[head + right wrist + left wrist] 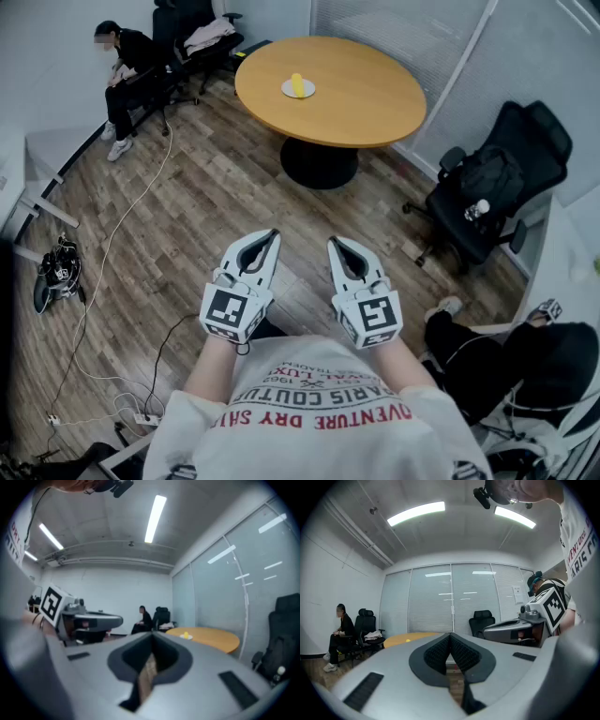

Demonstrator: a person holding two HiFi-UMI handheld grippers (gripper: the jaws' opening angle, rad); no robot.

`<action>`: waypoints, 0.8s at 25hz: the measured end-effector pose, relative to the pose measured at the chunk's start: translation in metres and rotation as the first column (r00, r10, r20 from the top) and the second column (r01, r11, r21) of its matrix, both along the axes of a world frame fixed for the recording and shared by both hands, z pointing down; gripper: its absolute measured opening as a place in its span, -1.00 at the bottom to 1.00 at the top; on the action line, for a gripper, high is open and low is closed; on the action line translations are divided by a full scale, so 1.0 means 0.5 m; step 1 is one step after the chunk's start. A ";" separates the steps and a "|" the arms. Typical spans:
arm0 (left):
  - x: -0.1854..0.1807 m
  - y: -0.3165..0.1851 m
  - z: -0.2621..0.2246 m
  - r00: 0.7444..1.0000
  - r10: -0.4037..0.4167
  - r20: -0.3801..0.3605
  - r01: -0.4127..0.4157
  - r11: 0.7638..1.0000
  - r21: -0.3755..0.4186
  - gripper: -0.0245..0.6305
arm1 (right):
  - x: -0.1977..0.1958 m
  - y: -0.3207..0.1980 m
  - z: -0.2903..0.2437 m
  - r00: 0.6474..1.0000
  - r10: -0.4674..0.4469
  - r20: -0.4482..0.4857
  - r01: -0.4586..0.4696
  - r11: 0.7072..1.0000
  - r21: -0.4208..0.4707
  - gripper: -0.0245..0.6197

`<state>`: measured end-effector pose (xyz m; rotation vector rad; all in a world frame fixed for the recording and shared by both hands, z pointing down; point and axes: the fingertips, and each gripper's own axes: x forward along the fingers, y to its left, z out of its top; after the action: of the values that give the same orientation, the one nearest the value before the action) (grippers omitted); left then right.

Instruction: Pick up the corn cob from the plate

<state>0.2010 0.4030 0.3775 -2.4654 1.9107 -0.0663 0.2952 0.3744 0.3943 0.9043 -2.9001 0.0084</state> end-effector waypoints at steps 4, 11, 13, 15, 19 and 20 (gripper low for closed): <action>-0.009 0.001 -0.010 1.000 -0.012 -0.008 0.012 1.000 0.010 -0.83 | -0.004 -0.002 -0.012 1.000 0.020 -0.008 -0.021 1.000 -0.011 -0.84; -0.007 0.005 -0.007 0.999 0.000 -0.033 0.001 1.000 0.006 -0.83 | -0.003 0.003 0.006 1.000 0.009 -0.008 -0.010 1.000 -0.022 -0.84; -0.006 0.005 -0.003 0.999 0.003 -0.038 -0.003 1.000 0.002 -0.83 | 0.000 0.001 0.007 1.000 0.020 0.007 -0.020 0.999 -0.038 -0.84; -0.006 0.004 0.002 0.999 0.004 -0.042 -0.004 1.000 -0.003 -0.83 | 0.002 -0.002 0.012 0.999 0.025 0.031 -0.023 0.998 -0.061 -0.83; -0.017 0.001 0.018 0.999 -0.001 -0.050 0.000 1.000 -0.023 -0.83 | -0.007 -0.008 0.029 0.999 0.025 0.035 -0.021 0.995 -0.094 -0.83; -0.022 -0.003 0.022 0.999 -0.004 -0.053 0.002 1.000 -0.031 -0.83 | -0.011 -0.012 0.034 0.999 0.023 0.032 -0.020 0.995 -0.101 -0.83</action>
<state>0.1900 0.4015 0.3885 -2.5089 1.9480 -0.0306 0.2896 0.3683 0.4114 0.9262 -2.8898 0.1713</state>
